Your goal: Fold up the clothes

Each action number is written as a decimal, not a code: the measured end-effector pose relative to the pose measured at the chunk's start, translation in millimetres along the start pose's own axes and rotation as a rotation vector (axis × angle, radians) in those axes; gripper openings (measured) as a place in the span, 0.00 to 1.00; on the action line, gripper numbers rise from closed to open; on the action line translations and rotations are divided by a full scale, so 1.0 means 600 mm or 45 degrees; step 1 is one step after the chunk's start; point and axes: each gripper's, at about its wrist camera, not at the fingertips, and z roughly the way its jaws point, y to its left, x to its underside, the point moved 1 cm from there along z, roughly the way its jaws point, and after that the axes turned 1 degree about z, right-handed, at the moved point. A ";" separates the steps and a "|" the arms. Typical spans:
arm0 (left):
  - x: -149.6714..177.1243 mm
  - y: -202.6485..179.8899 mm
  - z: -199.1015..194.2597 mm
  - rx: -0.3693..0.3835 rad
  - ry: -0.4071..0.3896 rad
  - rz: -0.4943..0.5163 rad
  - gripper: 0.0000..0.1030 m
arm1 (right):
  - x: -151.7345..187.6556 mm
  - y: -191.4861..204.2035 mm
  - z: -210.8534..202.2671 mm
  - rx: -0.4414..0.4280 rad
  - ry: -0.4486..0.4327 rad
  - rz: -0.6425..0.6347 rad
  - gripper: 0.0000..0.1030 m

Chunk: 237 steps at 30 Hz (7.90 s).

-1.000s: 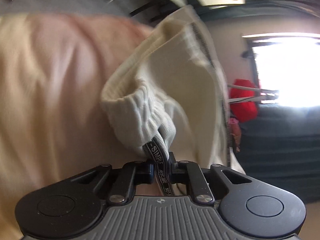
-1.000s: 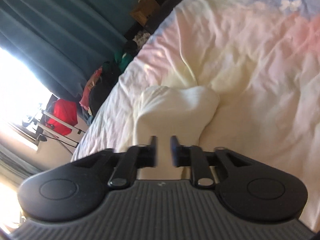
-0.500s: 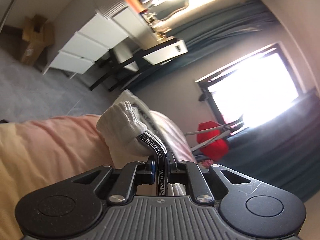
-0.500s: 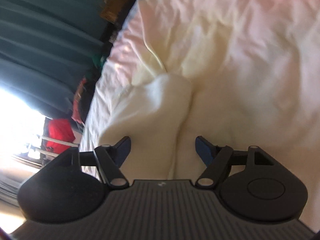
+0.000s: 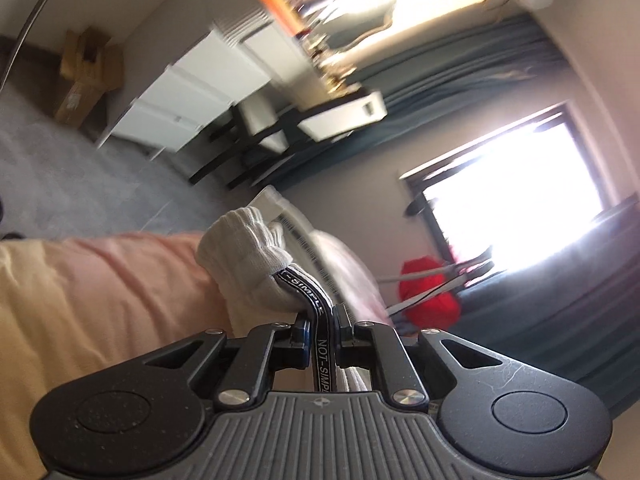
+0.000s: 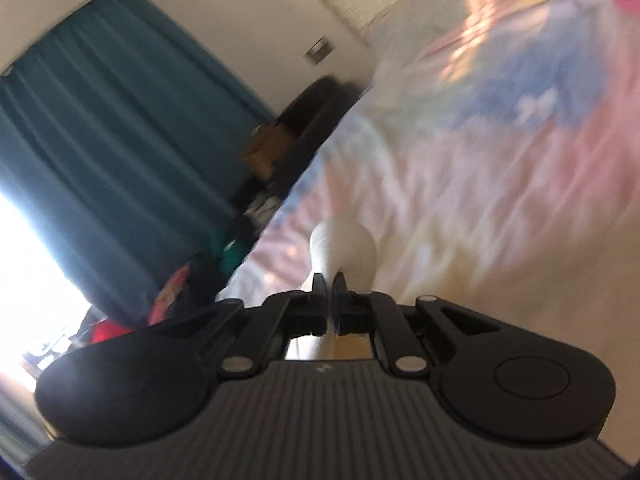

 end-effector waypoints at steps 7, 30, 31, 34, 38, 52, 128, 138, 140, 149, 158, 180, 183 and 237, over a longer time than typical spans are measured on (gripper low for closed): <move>0.000 0.021 0.006 -0.210 0.069 -0.046 0.11 | -0.009 -0.071 -0.002 0.305 0.147 0.058 0.06; 0.080 -0.089 -0.037 -0.559 0.048 0.543 0.75 | -0.007 -0.029 -0.032 0.362 0.022 -0.212 0.76; 0.087 -0.099 -0.038 -0.545 0.035 0.573 0.76 | -0.003 -0.015 -0.026 0.306 0.022 -0.272 0.76; 0.120 -0.131 -0.036 -0.457 0.030 0.682 0.77 | 0.023 0.021 0.010 0.120 0.110 -0.453 0.76; 0.167 -0.158 -0.021 -0.353 0.076 0.819 0.77 | 0.076 0.046 0.078 0.070 0.262 -0.702 0.74; 0.318 -0.174 0.069 -0.224 0.296 1.120 0.77 | 0.106 0.040 0.217 0.010 0.328 -0.937 0.74; 0.614 -0.381 0.330 -0.005 0.354 1.605 0.77 | 0.238 0.148 -0.143 -0.303 0.363 -0.662 0.78; 0.765 -0.444 0.624 -0.396 0.049 2.175 0.79 | 0.266 0.137 -0.058 -0.236 0.370 -0.650 0.78; 0.767 -0.445 0.649 -0.394 0.081 2.198 0.67 | 0.274 0.133 -0.041 -0.210 0.398 -0.648 0.78; 0.588 -0.488 0.586 -0.195 0.008 1.684 0.26 | 0.274 0.122 -0.042 -0.240 0.438 -0.582 0.78; 0.292 -0.412 0.524 -0.578 -0.217 1.258 0.26 | 0.272 0.129 -0.051 -0.241 0.438 -0.607 0.78; 0.323 -0.356 0.124 -0.161 0.160 1.224 0.64 | 0.321 0.183 -0.133 -0.486 0.377 -0.980 0.78; 0.370 -0.364 0.042 -0.063 0.117 1.282 0.71 | 0.328 0.190 -0.153 -0.557 0.382 -1.029 0.78; 0.324 -0.186 0.111 0.053 0.264 1.161 0.69 | 0.176 0.479 0.066 -0.258 0.193 -1.007 0.06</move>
